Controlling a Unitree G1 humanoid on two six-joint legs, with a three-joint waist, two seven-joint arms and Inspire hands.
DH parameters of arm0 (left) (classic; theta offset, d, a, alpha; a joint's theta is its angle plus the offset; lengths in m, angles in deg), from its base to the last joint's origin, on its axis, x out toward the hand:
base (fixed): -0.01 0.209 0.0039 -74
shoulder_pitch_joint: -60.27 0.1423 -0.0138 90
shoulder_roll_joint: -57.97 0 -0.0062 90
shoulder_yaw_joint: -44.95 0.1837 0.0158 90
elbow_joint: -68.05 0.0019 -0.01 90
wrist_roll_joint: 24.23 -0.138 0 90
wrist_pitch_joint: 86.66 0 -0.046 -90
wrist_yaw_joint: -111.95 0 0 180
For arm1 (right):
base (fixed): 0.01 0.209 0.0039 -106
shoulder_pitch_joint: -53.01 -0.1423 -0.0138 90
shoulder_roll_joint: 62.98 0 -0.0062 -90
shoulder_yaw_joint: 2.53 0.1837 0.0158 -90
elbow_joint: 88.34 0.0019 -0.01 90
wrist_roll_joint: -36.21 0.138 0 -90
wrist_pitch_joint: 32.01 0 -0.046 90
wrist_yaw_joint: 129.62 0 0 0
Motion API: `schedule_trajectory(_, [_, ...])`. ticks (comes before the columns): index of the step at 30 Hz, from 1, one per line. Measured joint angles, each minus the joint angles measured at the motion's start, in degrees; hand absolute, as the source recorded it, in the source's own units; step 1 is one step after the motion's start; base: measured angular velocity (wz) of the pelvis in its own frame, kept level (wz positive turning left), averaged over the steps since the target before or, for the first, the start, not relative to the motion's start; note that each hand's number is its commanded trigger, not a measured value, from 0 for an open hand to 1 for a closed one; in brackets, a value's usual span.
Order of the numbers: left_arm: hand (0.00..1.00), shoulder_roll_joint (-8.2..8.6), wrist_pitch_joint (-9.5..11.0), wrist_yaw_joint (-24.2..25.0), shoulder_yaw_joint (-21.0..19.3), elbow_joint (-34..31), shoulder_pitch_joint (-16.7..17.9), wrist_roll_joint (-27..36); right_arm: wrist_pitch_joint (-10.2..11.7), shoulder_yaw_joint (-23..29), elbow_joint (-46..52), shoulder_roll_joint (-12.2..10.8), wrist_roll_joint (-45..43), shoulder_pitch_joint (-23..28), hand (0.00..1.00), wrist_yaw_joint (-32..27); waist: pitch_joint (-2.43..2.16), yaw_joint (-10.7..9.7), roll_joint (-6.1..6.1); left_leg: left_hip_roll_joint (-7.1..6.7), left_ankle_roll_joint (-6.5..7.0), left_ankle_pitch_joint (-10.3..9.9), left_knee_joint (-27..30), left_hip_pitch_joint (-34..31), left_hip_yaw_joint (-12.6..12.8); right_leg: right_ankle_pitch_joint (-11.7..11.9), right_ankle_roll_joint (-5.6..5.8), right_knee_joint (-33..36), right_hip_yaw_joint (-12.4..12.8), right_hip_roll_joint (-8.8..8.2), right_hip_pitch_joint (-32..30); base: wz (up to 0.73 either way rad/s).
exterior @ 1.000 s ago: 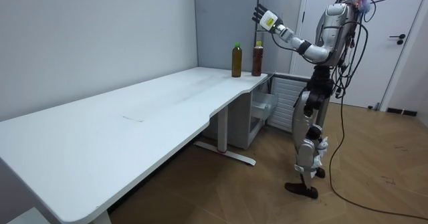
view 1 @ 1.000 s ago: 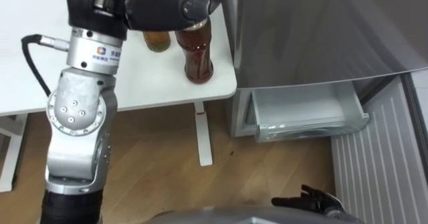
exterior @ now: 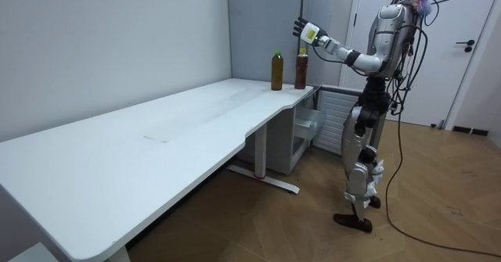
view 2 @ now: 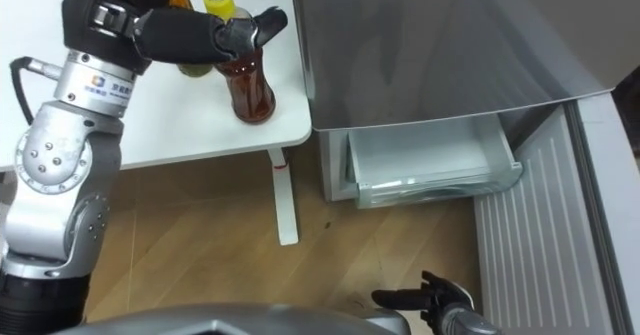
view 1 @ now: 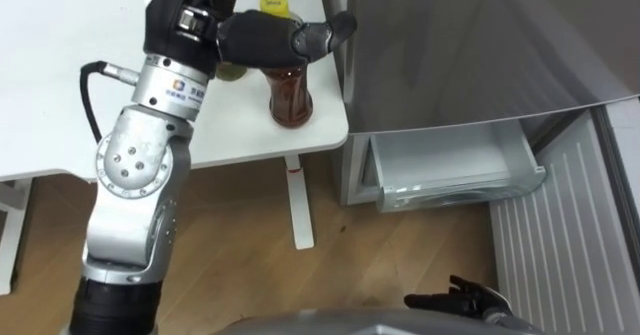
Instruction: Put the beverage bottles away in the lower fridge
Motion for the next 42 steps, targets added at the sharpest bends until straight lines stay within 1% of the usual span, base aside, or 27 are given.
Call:
schedule_trajectory(5, [0.00,-0.42,0.0,0.2,0.8,0.0,0.0,0.0,0.0,0.0,0.0,0.0,0.0,0.0,0.00,0.0,0.00,0.0,0.01,0.03,0.00,0.0,0.0,0.1,0.0,0.0,0.00,0.4,0.0,0.00,0.0,0.00])
schedule_trajectory(11, [0.00,-0.43,0.0,0.5,1.2,0.0,0.6,-0.1,0.2,0.0,0.0,0.0,0.1,0.1,0.00,0.2,0.00,0.0,-0.04,0.03,0.01,0.0,-0.1,0.2,0.0,0.0,0.01,0.5,0.0,-0.01,0.0,0.00])
schedule_trajectory(13, [0.00,-0.43,0.0,0.6,1.2,0.0,0.8,-0.2,0.2,0.0,0.0,0.0,0.1,0.1,0.00,0.2,-0.03,0.0,-0.06,0.03,0.02,0.0,-0.1,0.2,0.0,0.0,0.02,0.4,0.0,-0.01,0.0,0.00])
schedule_trajectory(16, [0.00,-0.43,0.0,0.6,1.2,0.0,0.8,-2.6,0.2,0.0,0.0,0.0,0.1,0.1,0.00,0.6,-0.12,0.1,-0.20,0.02,0.03,0.0,-0.1,0.2,0.2,0.0,0.03,0.3,0.1,-0.03,0.0,0.00])
schedule_trajectory(24, [0.00,-0.15,0.0,0.5,1.2,0.0,0.8,-2.9,0.6,0.0,0.2,-0.1,0.2,0.5,0.00,0.7,-0.27,0.1,-0.33,0.04,0.03,0.0,-0.2,0.3,0.7,0.0,0.02,0.0,0.4,-0.03,0.0,0.00])
schedule_trajectory(27, [0.00,0.28,0.0,0.4,1.2,0.0,0.8,-3.9,0.6,0.0,0.1,-0.1,0.2,0.6,0.00,0.7,-0.27,0.1,-0.33,0.05,0.03,0.0,-0.5,0.5,0.8,0.0,0.01,0.0,0.4,-0.03,0.0,0.00])
schedule_trajectory(42, [0.00,0.23,0.0,0.3,1.2,0.1,1.2,-4.1,0.5,0.0,0.1,-0.1,0.1,0.6,0.00,0.6,-0.20,0.1,-0.30,0.09,0.04,0.0,-0.5,0.4,0.8,0.0,0.01,0.4,0.4,-0.04,-0.1,0.00])
